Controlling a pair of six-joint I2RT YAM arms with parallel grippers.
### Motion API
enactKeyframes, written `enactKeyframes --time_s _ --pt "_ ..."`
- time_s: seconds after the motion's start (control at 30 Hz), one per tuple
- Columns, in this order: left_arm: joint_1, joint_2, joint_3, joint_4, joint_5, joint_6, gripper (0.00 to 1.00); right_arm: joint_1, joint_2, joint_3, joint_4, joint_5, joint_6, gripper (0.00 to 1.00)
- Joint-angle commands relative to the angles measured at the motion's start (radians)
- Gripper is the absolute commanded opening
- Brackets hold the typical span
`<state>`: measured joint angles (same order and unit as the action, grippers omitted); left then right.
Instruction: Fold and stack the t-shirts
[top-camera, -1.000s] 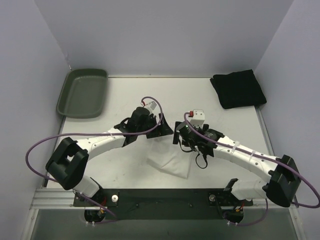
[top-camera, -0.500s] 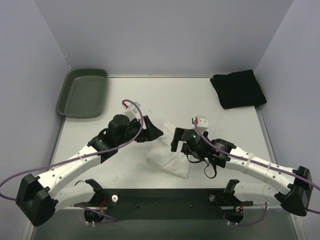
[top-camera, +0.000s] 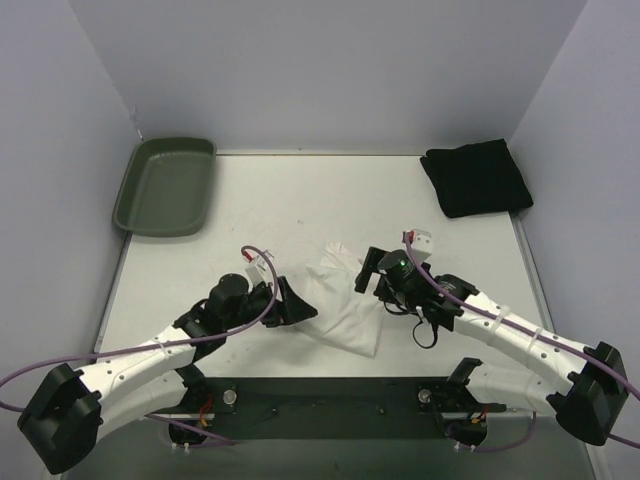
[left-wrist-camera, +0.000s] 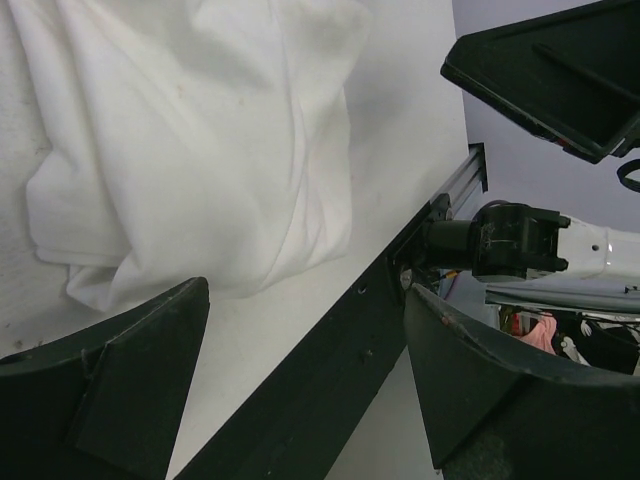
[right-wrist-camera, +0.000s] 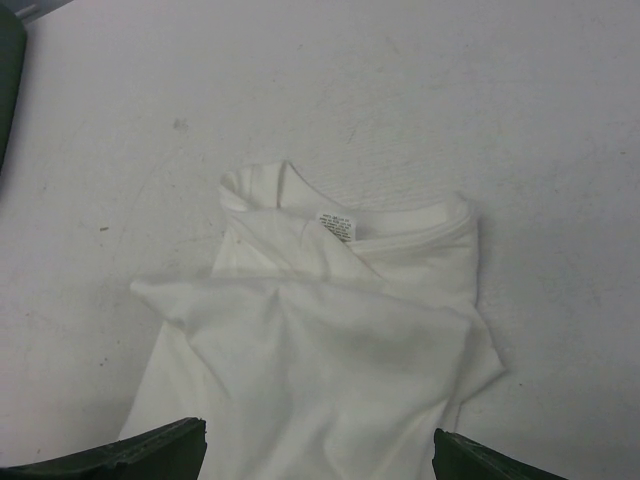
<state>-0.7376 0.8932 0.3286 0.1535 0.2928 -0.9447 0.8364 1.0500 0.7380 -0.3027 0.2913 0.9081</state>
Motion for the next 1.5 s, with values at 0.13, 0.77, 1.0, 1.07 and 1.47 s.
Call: enactKeyframes --time_s 0.13,0.77,1.0,1.07,1.47 --pt "-0.013 0.145 -0.031 0.374 0.103 -0.043 0.88 -0.017 0.021 -0.028 0.034 -0.044 -0.002 0.97" --pt "-0.028 0.409 -0.241 0.733 0.108 -0.082 0.88 -0.043 0.148 0.049 0.134 -0.188 -0.006 0.96" --pt "-0.028 0.555 -0.273 0.899 0.115 -0.089 0.88 -0.039 0.208 0.084 0.290 -0.380 0.066 0.97" --pt "-0.029 0.599 -0.283 0.980 0.132 -0.117 0.87 -0.030 0.222 0.096 0.344 -0.425 0.075 0.96" --pt "-0.152 0.313 -0.300 0.818 0.134 -0.206 0.83 -0.025 0.298 0.201 0.365 -0.510 0.083 0.97"
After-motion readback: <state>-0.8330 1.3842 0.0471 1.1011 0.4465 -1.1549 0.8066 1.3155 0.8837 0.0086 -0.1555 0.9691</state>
